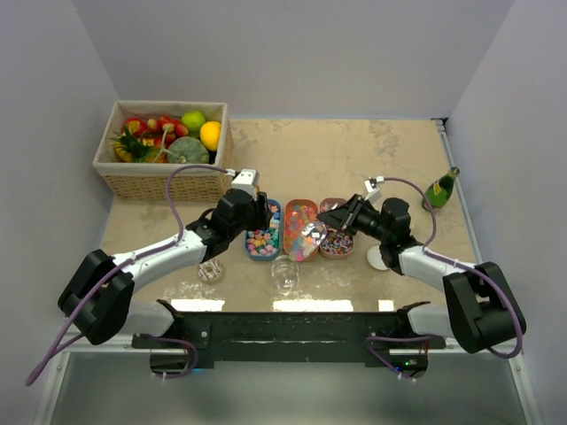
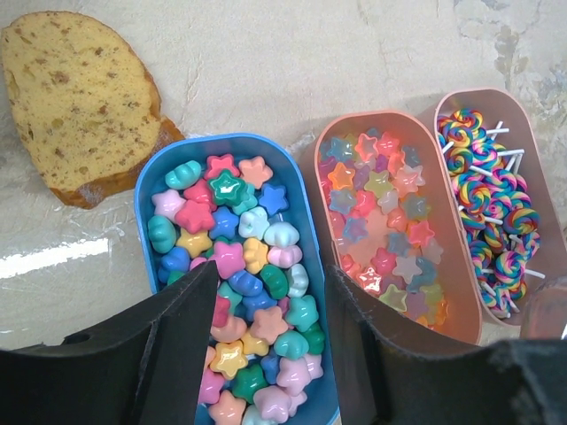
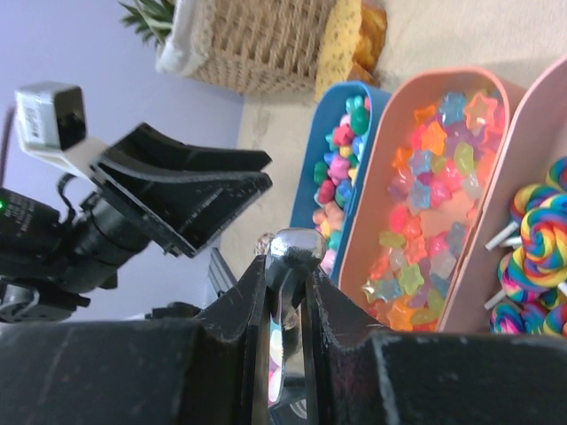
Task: Pack the candies
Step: Scoop the fake candies from the storage box, then place the fake candies in the packing bottle.
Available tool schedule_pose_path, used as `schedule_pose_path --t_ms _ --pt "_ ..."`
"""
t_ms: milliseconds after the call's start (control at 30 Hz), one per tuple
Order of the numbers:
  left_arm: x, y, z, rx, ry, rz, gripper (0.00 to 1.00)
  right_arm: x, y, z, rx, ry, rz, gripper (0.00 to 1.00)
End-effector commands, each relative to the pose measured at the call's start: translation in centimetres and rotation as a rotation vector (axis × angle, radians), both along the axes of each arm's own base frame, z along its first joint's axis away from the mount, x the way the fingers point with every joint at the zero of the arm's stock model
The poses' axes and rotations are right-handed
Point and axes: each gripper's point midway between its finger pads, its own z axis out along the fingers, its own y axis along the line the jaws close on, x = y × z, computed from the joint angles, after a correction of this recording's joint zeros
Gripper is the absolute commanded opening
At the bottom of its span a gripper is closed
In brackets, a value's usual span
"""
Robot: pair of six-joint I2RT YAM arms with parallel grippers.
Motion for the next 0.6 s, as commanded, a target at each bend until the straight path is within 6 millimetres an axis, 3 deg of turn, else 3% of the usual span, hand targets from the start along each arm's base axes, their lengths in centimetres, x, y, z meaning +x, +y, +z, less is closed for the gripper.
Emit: schedule_pose_path --t_ms 0,200,567 --pt "1.2 -0.1 2.8 -0.022 -0.076 0.016 0.57 -1.1 1.3 -1.0 -0.035 0.007 0.043 0.0" --pt "1.1 0.0 2.7 -0.019 -0.071 0.018 0.57 -1.6 3.1 -1.8 -0.058 -0.001 0.064 0.0" --pt "1.0 0.3 2.5 -0.011 -0.069 0.023 0.57 -1.0 3.1 -1.2 -0.197 -0.11 0.026 0.0"
